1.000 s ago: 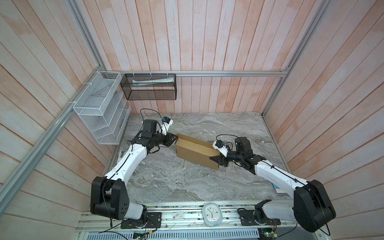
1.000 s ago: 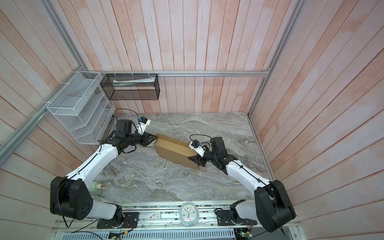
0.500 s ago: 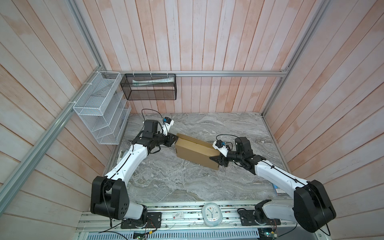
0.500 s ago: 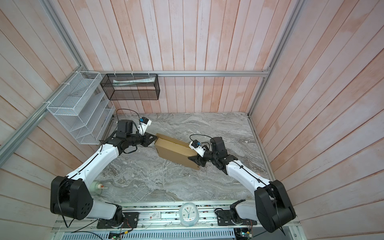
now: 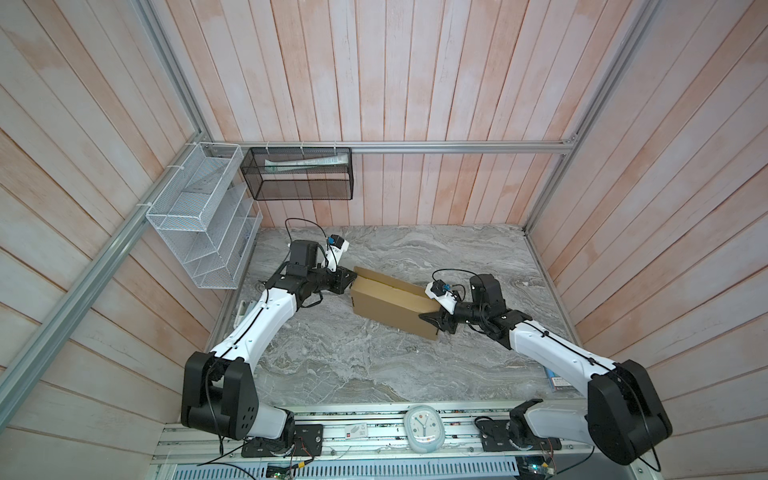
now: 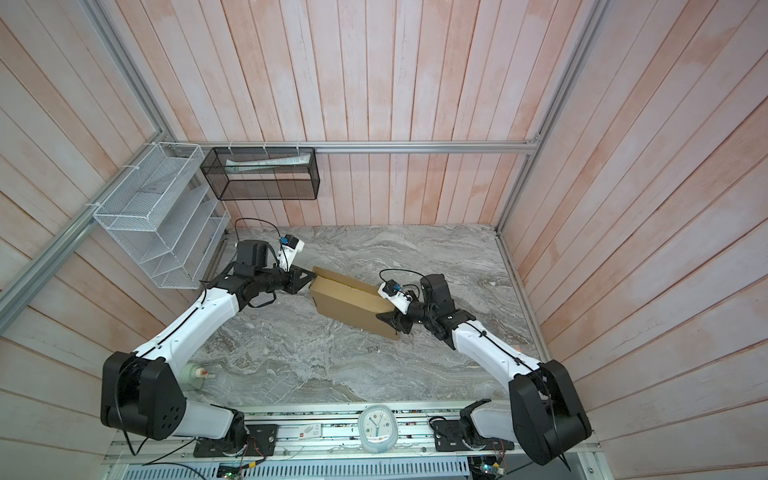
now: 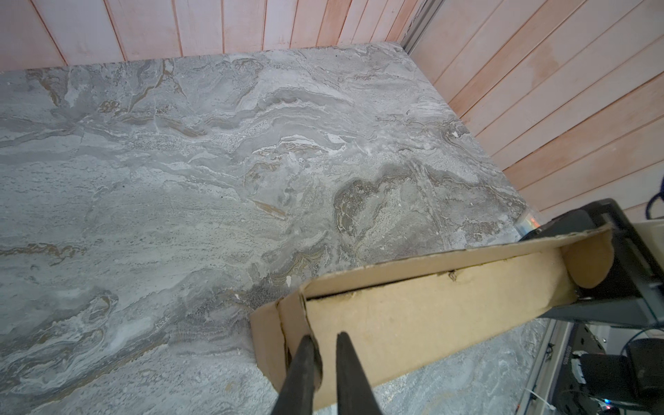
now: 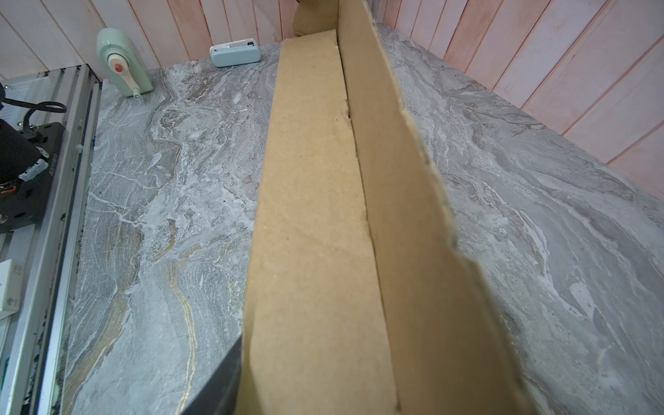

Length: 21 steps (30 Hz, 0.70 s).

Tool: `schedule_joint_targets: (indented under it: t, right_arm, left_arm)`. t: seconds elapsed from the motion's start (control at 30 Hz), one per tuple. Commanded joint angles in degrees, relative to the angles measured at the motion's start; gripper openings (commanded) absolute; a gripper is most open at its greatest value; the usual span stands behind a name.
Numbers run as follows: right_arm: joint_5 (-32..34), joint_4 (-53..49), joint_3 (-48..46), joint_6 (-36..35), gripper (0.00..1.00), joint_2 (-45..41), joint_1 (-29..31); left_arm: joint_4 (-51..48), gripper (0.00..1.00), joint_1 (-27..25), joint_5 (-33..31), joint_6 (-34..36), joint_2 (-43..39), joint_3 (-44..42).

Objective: Fold the paper box

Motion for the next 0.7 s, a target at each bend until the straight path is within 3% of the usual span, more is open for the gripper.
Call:
schedule_joint_targets:
  t: [0.0, 0.4, 0.67]
  right_arm:
    - [-0.4, 1.4, -0.2, 0.7, 0.43, -0.9, 0.5]
    - [-0.2, 0.8, -0.2, 0.9, 0.43, -1.8, 0.5]
    - [0.3, 2.0, -1.0, 1.4, 0.50, -2.7, 0.5]
  left_arm:
    - [1.6, 0.13, -0.8, -0.6, 0.1, 0.0, -1.9]
    - [4.8, 0.04, -0.9, -5.4, -0.5, -0.9, -5.0]
    - [6.3, 0.03, -0.9, -6.0, -1.5, -1.5, -6.7]
